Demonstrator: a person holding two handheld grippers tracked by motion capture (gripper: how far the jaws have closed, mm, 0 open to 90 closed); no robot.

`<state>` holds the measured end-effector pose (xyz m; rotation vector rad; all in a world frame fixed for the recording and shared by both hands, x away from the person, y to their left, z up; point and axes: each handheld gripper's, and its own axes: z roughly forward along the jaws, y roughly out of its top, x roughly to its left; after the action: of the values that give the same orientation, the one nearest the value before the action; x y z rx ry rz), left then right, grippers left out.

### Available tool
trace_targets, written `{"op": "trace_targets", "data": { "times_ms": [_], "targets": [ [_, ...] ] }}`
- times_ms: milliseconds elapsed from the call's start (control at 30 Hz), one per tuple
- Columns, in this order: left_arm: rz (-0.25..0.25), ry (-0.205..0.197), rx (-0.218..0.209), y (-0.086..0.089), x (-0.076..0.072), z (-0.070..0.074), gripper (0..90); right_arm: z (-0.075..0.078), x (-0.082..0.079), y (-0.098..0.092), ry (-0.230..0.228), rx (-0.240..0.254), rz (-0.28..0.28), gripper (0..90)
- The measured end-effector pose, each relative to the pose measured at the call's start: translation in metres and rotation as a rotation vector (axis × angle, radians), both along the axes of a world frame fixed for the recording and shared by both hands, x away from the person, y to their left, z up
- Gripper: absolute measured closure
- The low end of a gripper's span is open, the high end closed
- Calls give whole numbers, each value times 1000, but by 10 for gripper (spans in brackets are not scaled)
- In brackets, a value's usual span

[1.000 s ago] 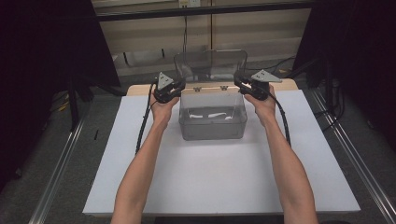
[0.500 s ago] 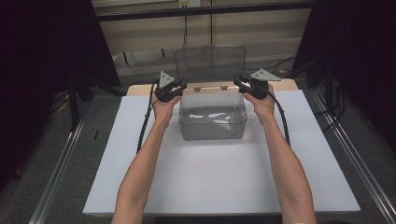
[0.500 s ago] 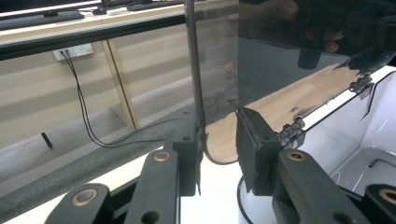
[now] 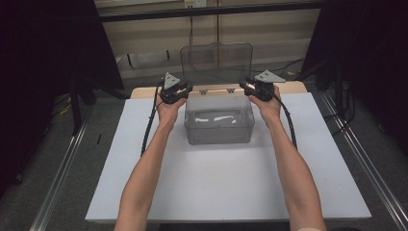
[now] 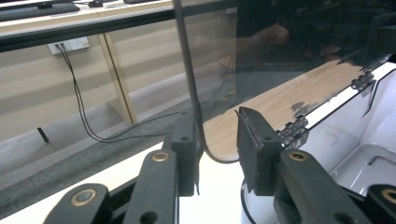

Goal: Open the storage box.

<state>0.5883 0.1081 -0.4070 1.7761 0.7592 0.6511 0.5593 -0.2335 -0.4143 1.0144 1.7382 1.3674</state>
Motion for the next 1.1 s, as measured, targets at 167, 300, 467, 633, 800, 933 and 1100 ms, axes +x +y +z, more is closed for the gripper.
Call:
{"op": "trace_targets", "data": {
  "times_ms": [167, 300, 467, 633, 800, 933, 1100],
  "targets": [
    [0, 0, 20, -2, 0, 0, 645, 0, 2, 0, 16, 15, 5, 617],
    [-4, 0, 20, -2, 1, 0, 641, -1, 2, -1, 25, 38, 6, 622],
    [-7, 10, -2, -2, 2, -2, 621, -1, 4, 0, 35, 7, 2, 599],
    [-9, 13, 2, -2, 3, -2, 617, -1, 5, -1, 52, 41, 3, 604],
    [-6, 23, -3, -1, 4, -1, 610, -3, 6, -3, 64, 58, 7, 603],
    [0, 40, 3, -2, 5, 0, 608, -4, 7, -4, 74, 70, 9, 602],
    [2, 59, 4, -2, 6, 2, 605, -5, 8, -5, 82, 81, 12, 602]
  ]
}}
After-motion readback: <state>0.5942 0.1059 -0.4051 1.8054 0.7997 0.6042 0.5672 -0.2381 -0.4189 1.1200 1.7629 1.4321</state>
